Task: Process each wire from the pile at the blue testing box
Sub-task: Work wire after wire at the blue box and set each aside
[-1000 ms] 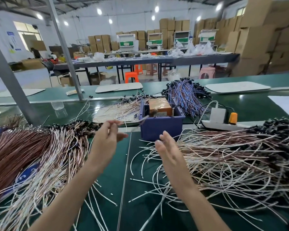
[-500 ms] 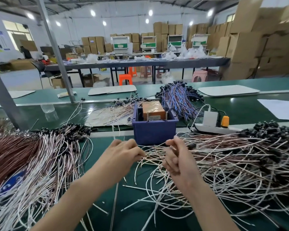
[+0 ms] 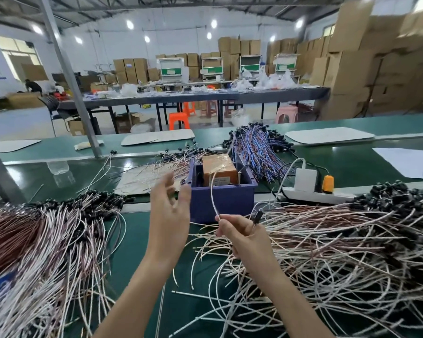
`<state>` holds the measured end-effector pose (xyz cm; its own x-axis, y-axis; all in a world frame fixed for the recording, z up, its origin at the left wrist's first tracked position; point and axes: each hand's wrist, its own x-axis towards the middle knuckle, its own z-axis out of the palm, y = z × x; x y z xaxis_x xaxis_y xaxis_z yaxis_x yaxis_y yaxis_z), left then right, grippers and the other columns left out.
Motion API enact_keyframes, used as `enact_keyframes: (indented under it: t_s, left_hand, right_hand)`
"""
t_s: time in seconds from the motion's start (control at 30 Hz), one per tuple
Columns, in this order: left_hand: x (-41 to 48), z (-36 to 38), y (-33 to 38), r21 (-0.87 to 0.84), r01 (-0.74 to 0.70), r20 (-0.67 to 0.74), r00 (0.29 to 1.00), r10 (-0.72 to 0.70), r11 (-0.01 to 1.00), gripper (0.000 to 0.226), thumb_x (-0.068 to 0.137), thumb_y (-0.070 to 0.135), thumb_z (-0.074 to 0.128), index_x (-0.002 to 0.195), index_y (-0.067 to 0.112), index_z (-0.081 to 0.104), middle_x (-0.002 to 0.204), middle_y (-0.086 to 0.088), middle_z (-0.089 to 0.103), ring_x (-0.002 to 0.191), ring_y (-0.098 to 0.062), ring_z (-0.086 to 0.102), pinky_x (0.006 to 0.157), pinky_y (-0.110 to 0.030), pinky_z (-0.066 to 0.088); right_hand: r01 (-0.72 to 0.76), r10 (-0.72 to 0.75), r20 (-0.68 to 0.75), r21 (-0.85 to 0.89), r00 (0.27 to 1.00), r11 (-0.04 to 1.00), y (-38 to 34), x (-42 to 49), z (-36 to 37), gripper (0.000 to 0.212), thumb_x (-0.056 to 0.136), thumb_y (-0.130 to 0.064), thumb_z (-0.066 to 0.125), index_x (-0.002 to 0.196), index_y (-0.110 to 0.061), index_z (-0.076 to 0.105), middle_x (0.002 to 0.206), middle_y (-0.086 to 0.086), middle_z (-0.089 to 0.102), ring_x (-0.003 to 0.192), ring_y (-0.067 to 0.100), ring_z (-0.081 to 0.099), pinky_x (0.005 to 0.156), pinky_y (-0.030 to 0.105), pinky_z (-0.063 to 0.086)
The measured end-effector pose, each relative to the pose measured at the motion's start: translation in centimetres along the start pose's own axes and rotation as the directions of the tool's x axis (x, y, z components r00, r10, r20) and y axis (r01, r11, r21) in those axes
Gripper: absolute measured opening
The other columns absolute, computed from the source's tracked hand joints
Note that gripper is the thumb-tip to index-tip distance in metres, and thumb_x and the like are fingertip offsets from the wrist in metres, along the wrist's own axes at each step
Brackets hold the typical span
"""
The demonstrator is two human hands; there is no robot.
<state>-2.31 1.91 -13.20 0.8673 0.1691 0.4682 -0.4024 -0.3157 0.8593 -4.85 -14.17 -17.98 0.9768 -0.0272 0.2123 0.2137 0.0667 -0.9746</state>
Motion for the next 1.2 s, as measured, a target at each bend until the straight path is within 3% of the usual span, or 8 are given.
enact_keyframes:
  t_s: [0.07, 0.17, 0.33, 0.47, 0.63, 0.73, 0.93, 1.2]
  left_hand:
    - [1.1, 0.8, -0.8, -0.345, 0.335, 0.100, 0.942, -0.321, 0.877, 0.030, 0.103, 0.040, 0.048, 0.124, 0.020, 0.056, 0.122, 0.004, 0.064, 0.119, -0.013, 0.060, 0.098, -0.034, 0.050]
    - [2.5, 1.8, -1.1, -0.508, 0.485, 0.237, 0.873, -0.426, 0.712, 0.025, 0.104, 0.032, 0.050, 0.112, 0.013, 0.064, 0.113, -0.010, 0.074, 0.102, -0.020, 0.071, 0.081, -0.033, 0.055]
    - [2.7, 2.2, -2.6, -0.533, 0.345, 0.233, 0.938, -0.259, 0.773, 0.035, 0.094, 0.040, 0.053, 0.115, 0.016, 0.067, 0.075, 0.004, 0.067, 0.069, -0.013, 0.066, 0.073, -0.030, 0.057]
    - [1.8, 2.4, -4.0, -0.420, 0.257, -0.002, 0.959, -0.284, 0.870, 0.039, 0.105, 0.039, 0.045, 0.076, 0.016, 0.055, 0.055, 0.010, 0.042, 0.052, -0.010, 0.044, 0.061, -0.027, 0.053]
    - [-0.3, 2.8, -5.7, -0.310, 0.196, -0.138, 0.959, -0.248, 0.930, 0.043, 0.099, 0.028, 0.051, 0.061, 0.013, 0.041, 0.053, -0.007, 0.035, 0.052, -0.018, 0.040, 0.053, -0.022, 0.046]
    - [-0.6, 3.2, -5.9, -0.325, 0.190, -0.154, 0.956, -0.250, 0.926, 0.046, 0.100, 0.021, 0.054, 0.061, 0.005, 0.033, 0.056, -0.009, 0.030, 0.050, -0.014, 0.033, 0.055, -0.033, 0.040]
    - [-1.2, 3.6, -7.0, -0.328, 0.212, -0.091, 0.963, -0.254, 0.921, 0.052, 0.100, 0.027, 0.057, 0.067, -0.003, 0.029, 0.059, -0.008, 0.031, 0.054, -0.018, 0.032, 0.051, -0.028, 0.035]
    - [-0.8, 4.2, -7.3, -0.336, 0.231, -0.032, 0.966, -0.256, 0.913, 0.051, 0.102, 0.025, 0.055, 0.062, 0.010, 0.027, 0.058, -0.003, 0.025, 0.052, -0.014, 0.025, 0.048, -0.028, 0.027]
  right_hand:
    - [-0.022, 0.024, 0.035, -0.073, 0.999, 0.997, 0.8, 0.0, -0.1, 0.010, 0.097, -0.022, 0.067, 0.102, -0.018, 0.075, 0.082, 0.000, 0.077, 0.064, -0.003, 0.064, 0.063, 0.009, 0.048]
    - [-0.041, 0.064, 0.100, -0.210, 0.993, 0.977, 2.1, 0.1, -0.2, 0.008, 0.098, -0.027, 0.065, 0.099, -0.024, 0.072, 0.083, -0.005, 0.076, 0.082, 0.005, 0.071, 0.083, 0.021, 0.055]
    - [-0.019, 0.040, 0.067, -0.294, 0.997, 0.956, 2.8, 0.4, -0.4, 0.008, 0.098, -0.032, 0.065, 0.093, -0.028, 0.070, 0.081, -0.011, 0.075, 0.080, 0.001, 0.071, 0.074, 0.011, 0.049]
    - [-0.040, 0.039, -0.012, -0.180, 0.999, 0.983, 3.0, 0.6, -0.4, 0.009, 0.102, -0.029, 0.059, 0.101, -0.024, 0.067, 0.086, -0.006, 0.078, 0.062, -0.005, 0.065, 0.061, 0.006, 0.045]
    - [-0.017, -0.003, -0.249, -0.078, 0.968, 0.997, 2.7, 1.1, -0.4, 0.011, 0.102, -0.033, 0.057, 0.104, -0.028, 0.066, 0.088, -0.004, 0.078, 0.046, 0.000, 0.050, 0.047, 0.011, 0.037]
    - [0.027, -0.056, -0.364, -0.085, 0.930, 0.996, 2.1, 2.4, -0.8, 0.008, 0.103, -0.033, 0.055, 0.108, -0.032, 0.062, 0.089, -0.009, 0.078, 0.040, 0.004, 0.035, 0.040, 0.016, 0.030]
    - [0.039, -0.077, -0.439, -0.096, 0.895, 0.995, 1.7, 5.7, -0.3, 0.009, 0.103, -0.024, 0.058, 0.104, -0.020, 0.065, 0.082, -0.012, 0.077, 0.038, 0.001, 0.040, 0.041, 0.011, 0.030]
    - [0.054, -0.069, -0.475, -0.046, 0.877, 0.997, 2.0, 6.1, -0.3, 0.008, 0.101, -0.026, 0.061, 0.098, -0.022, 0.068, 0.077, -0.011, 0.077, 0.037, 0.000, 0.039, 0.040, 0.010, 0.031]
